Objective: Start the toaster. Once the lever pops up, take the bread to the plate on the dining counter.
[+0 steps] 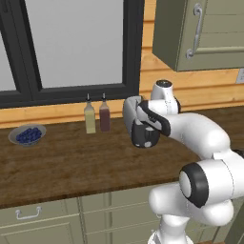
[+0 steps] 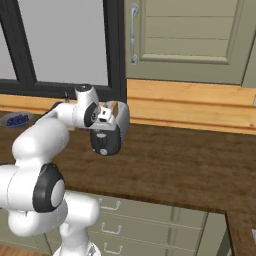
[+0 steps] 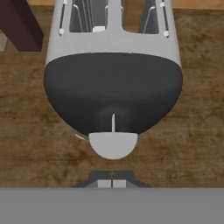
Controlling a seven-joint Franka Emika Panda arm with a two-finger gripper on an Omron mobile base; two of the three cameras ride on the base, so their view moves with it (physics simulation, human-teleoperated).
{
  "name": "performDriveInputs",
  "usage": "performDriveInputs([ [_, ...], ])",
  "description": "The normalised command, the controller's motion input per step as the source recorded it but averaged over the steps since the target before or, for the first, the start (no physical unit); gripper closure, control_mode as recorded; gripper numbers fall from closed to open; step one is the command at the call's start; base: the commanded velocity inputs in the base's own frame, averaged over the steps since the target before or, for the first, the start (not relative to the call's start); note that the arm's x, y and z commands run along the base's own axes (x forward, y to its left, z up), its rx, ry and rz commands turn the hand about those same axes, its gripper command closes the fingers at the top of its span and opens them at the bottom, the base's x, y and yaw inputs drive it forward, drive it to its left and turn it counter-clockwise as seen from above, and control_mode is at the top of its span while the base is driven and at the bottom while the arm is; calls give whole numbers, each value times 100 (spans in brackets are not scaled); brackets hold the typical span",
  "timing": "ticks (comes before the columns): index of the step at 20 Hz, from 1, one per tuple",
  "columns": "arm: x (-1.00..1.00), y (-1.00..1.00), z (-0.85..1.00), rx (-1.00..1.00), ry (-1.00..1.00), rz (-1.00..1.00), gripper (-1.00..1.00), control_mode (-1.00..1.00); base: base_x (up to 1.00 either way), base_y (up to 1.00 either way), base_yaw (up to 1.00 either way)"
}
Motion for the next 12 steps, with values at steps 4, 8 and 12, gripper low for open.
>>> performDriveInputs([
  [4,28,0,-19,0,0,0,100,-100,0,0,0],
  [8,20,0,-21,0,0,0,100,-100,0,0,0],
  [12,2,0,-20,0,0,0,100,-100,0,0,0],
])
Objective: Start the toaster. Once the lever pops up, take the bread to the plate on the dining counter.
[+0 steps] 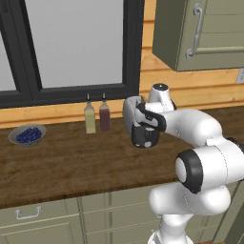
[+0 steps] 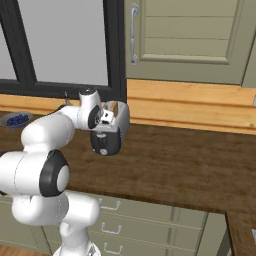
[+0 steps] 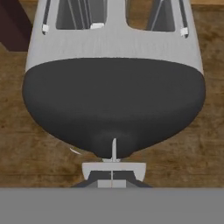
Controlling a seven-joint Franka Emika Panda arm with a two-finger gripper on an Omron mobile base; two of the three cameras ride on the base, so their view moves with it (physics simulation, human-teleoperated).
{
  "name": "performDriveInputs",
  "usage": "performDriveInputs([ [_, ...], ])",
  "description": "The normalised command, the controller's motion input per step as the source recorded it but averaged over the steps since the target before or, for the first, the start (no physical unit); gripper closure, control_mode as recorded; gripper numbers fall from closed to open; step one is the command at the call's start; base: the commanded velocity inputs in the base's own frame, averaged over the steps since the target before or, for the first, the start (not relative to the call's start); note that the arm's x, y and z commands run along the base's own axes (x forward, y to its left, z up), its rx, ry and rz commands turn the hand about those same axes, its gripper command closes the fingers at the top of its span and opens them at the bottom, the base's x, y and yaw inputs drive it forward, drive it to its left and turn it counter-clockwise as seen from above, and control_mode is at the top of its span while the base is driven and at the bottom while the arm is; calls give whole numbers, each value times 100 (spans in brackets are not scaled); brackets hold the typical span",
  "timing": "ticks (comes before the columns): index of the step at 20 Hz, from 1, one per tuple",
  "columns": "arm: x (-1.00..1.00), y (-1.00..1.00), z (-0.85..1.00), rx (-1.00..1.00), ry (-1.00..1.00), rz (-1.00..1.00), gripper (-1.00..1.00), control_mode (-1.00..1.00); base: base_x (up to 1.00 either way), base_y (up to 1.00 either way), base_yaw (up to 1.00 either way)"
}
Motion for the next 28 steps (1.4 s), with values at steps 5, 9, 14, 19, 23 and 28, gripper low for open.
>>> performDriveInputs([
  [5,0,0,-31,0,0,0,100,-100,0,0,0],
  [9,0,0,-46,-1,0,0,100,-100,0,0,0],
  [14,0,0,-65,-3,0,0,100,-100,0,0,0],
  [19,-2,0,-83,-7,-1,0,100,-100,0,0,0],
  [23,-28,0,13,3,-3,5,100,-100,0,0,0],
  [28,-33,0,100,19,-8,2,100,-100,0,0,0],
])
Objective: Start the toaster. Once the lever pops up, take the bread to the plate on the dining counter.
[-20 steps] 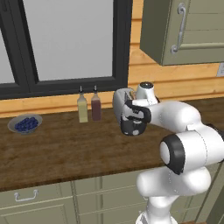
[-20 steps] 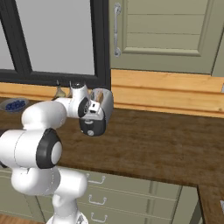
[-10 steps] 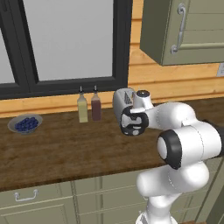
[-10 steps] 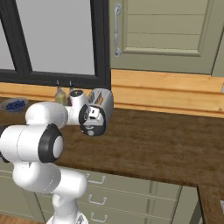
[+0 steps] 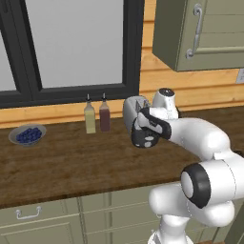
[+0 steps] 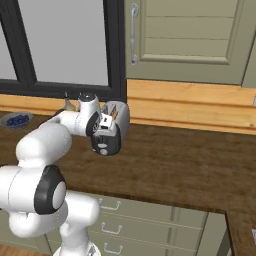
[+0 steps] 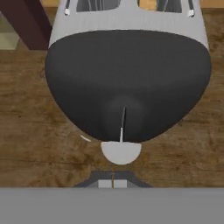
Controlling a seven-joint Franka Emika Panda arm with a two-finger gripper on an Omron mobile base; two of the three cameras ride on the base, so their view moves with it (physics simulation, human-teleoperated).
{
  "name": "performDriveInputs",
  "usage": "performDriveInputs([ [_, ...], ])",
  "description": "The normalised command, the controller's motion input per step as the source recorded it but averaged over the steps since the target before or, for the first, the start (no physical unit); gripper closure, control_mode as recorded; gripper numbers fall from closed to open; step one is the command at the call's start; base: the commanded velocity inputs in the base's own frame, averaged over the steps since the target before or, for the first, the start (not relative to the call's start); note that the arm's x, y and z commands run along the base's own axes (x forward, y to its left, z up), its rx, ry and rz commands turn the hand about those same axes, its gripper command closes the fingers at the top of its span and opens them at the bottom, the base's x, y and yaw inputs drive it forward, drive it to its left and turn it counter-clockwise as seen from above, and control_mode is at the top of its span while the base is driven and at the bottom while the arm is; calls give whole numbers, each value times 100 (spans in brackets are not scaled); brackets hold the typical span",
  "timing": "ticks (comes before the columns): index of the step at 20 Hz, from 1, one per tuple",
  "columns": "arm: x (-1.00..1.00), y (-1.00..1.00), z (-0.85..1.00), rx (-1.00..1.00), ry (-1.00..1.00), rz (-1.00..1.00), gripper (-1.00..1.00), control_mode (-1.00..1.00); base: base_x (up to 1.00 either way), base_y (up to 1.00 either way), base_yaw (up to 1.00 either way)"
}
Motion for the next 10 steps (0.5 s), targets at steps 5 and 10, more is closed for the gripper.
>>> performDriveInputs([
  [5,-10,-1,100,10,-4,0,100,-100,0,0,0],
  [10,0,-3,92,2,-3,0,100,-100,0,0,0],
])
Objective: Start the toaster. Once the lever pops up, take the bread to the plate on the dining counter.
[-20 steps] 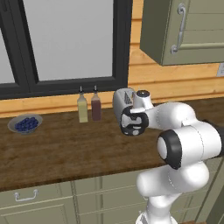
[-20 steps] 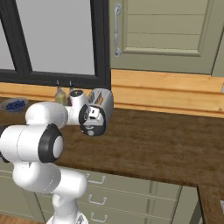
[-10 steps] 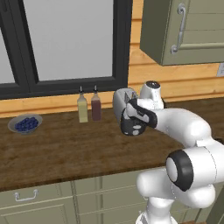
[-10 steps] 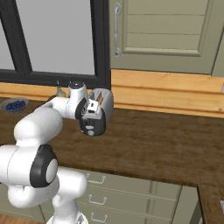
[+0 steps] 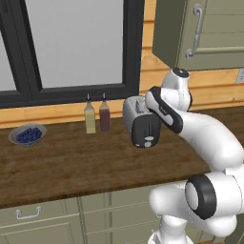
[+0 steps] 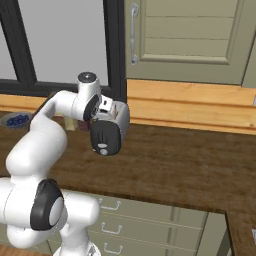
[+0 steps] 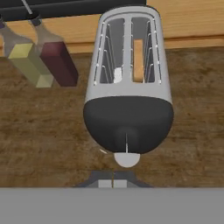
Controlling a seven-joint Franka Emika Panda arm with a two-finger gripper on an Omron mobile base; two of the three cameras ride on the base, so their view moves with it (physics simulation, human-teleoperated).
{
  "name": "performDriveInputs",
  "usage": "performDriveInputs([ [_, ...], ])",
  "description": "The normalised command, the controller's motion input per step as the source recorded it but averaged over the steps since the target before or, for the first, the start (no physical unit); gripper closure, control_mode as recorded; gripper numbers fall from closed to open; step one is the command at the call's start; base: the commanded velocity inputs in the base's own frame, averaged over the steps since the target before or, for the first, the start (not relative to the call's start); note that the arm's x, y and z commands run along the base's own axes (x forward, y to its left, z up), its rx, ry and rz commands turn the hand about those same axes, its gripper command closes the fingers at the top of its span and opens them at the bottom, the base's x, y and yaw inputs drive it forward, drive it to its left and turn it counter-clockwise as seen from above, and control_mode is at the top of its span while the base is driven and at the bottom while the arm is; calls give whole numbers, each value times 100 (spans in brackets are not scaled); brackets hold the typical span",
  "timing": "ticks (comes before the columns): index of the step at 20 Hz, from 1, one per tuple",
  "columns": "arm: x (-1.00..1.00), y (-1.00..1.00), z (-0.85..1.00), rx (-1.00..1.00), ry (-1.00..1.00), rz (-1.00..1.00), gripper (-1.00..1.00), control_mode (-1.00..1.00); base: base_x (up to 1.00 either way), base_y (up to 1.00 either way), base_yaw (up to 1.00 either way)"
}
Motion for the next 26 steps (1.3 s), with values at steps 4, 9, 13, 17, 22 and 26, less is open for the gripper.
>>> performDriveInputs([
  [4,0,-21,50,0,-1,-2,100,-100,0,0,0],
  [9,0,-33,12,0,-2,0,100,-100,0,0,0],
  [13,15,-3,0,0,-3,0,100,-100,0,0,0],
  [17,34,1,0,-4,-4,1,100,-100,0,0,0],
  [22,38,1,-1,-9,-3,0,-100,-100,0,0,0],
  [26,29,0,-2,-8,-2,0,-100,-100,0,0,0],
])
